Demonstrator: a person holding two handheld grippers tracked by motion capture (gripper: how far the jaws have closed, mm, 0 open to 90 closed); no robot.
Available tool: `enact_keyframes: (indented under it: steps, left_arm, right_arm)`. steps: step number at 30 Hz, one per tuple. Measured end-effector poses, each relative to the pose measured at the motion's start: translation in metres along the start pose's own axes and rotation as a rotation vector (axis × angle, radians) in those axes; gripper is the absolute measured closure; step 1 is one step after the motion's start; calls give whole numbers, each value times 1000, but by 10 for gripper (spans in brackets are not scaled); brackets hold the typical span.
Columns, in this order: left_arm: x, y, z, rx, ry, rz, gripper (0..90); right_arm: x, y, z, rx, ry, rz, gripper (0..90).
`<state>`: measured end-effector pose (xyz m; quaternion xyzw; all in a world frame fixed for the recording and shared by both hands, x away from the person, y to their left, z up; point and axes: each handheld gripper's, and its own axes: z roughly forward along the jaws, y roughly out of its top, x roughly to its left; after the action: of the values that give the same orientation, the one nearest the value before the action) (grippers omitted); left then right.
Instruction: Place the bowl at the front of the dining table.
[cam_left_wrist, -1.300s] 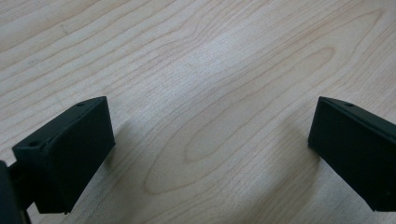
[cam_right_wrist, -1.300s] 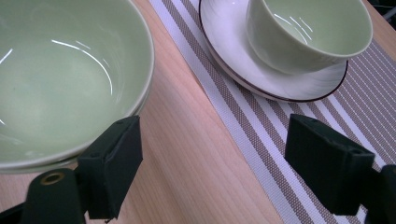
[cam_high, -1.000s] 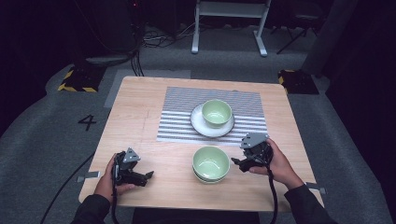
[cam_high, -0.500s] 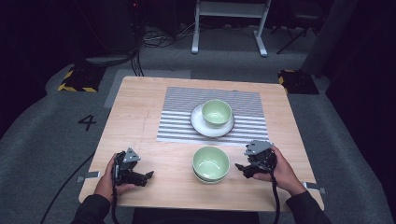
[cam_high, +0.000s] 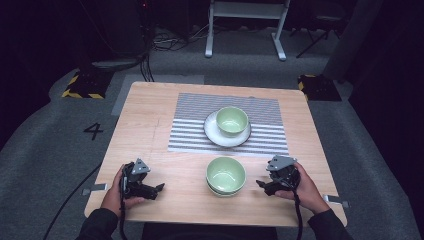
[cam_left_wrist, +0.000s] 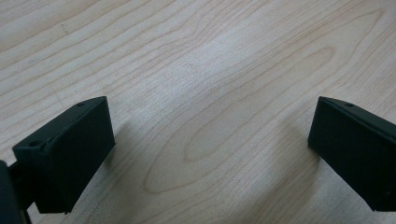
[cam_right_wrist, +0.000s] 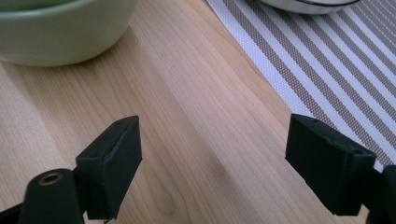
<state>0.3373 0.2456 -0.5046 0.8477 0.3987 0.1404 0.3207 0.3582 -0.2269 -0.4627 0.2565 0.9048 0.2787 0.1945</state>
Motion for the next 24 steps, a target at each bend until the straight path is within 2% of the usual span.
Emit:
enact_keyframes:
  steps: [5, 15, 20, 24]
  left_arm:
    - [0, 0, 0, 2, -1, 0, 3]
    - [0, 0, 0, 3, -2, 1, 2]
    - [0, 0, 0, 3, -2, 1, 3]
    - [0, 0, 0, 3, -2, 1, 2]
  right_arm:
    - [-1, -9, 1, 4, 4, 28, 185]
    - [1, -26, 2, 0, 23, 31, 184]
    - [0, -36, 4, -13, 42, 65, 180]
    - [-3, -43, 4, -34, 55, 124, 182]
